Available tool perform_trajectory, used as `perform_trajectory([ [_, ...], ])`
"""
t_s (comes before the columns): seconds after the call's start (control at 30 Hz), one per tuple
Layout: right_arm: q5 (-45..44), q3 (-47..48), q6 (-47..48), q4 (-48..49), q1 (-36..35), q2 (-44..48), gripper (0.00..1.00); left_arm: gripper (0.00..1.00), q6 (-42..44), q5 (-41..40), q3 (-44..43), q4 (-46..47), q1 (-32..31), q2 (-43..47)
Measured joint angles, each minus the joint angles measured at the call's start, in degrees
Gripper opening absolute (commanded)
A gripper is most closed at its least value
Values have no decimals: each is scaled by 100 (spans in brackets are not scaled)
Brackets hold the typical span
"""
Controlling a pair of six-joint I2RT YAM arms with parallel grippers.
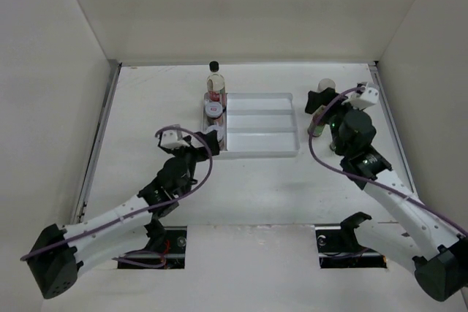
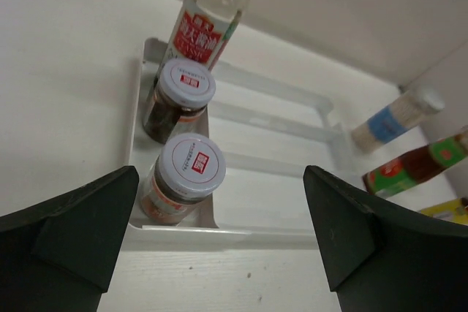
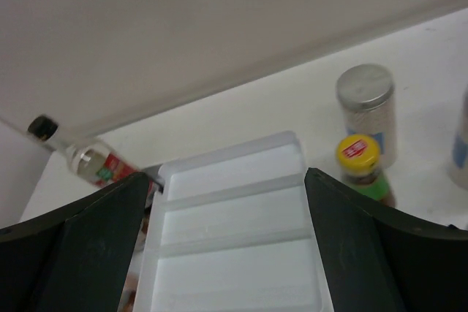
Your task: Organize the condiment bottles
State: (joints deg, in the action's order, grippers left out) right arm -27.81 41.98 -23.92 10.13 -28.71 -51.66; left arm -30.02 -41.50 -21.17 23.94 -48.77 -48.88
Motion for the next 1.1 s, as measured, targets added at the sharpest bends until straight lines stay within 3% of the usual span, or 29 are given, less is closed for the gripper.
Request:
perform_trajectory([
  [0.13, -142, 638, 17, -684, 710, -422, 97, 100, 0, -385, 629, 450, 4, 975],
  [0.3, -284, 1058, 66, -1480, 1078, -1128, 98, 100, -22, -601, 1113, 850, 175, 1005],
  [0.7, -391, 1399, 258, -2076, 1152, -2192, 78, 100, -232, -706, 1480, 1373, -160, 699],
  [0.83, -391, 1460, 345, -1991, 1167, -2518, 62, 100, -289, -717, 1480, 1429, -216, 605],
  [0.97, -393, 1526, 483, -1821, 1176, -2846, 39, 100, -315, -719, 1482, 1508, -229, 597],
  [1.1, -573, 1526, 599, -1727, 1156, -2872, 31, 100, -332, -726, 1484, 1617, -229, 533],
])
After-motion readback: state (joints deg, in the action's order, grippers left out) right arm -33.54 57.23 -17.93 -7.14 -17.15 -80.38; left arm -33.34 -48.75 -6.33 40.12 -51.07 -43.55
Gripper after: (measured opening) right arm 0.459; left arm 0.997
